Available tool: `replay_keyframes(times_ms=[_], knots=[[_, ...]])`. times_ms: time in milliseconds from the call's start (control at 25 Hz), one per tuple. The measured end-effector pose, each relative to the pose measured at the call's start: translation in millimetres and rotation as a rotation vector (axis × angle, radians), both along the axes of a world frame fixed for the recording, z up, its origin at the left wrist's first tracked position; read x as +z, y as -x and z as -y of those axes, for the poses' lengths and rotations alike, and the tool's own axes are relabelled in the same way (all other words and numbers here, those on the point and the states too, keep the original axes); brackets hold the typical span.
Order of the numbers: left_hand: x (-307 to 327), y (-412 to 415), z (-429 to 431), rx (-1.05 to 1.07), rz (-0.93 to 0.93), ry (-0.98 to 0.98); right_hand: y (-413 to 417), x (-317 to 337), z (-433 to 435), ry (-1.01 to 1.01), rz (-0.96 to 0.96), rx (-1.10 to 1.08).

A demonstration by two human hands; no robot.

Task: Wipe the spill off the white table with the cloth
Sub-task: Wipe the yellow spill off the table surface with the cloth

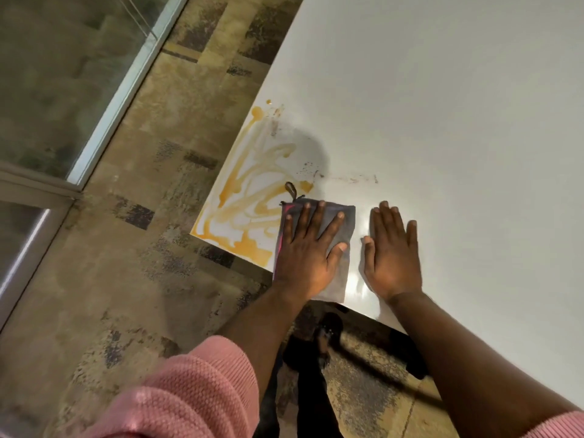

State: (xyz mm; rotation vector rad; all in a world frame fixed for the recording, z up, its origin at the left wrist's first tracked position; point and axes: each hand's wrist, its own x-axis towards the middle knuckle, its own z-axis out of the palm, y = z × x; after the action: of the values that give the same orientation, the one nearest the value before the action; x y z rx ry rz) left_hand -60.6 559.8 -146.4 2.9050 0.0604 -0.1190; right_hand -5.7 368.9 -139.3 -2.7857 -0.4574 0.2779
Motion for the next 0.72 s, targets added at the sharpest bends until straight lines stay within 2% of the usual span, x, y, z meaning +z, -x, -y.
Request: replay_keyframes(times_ms=[200,400,560,720], knots=[[-7,58,-12,0.109,0.017,-0.001,0,-7,-1,0.069,0.017,0.011],[0,21,-75,0.212,-0.013,-0.075,0,-5,-4,0.103,-0.021,-0.007],[-6,36,-64,0.290,-0.022,-0.054,0,-2,-5,0.085,-0.035,-0.009],[-6,54,-70,0.281,-0.028,-0.028,1,-1,-5,0.077,-0.028,-0.019]])
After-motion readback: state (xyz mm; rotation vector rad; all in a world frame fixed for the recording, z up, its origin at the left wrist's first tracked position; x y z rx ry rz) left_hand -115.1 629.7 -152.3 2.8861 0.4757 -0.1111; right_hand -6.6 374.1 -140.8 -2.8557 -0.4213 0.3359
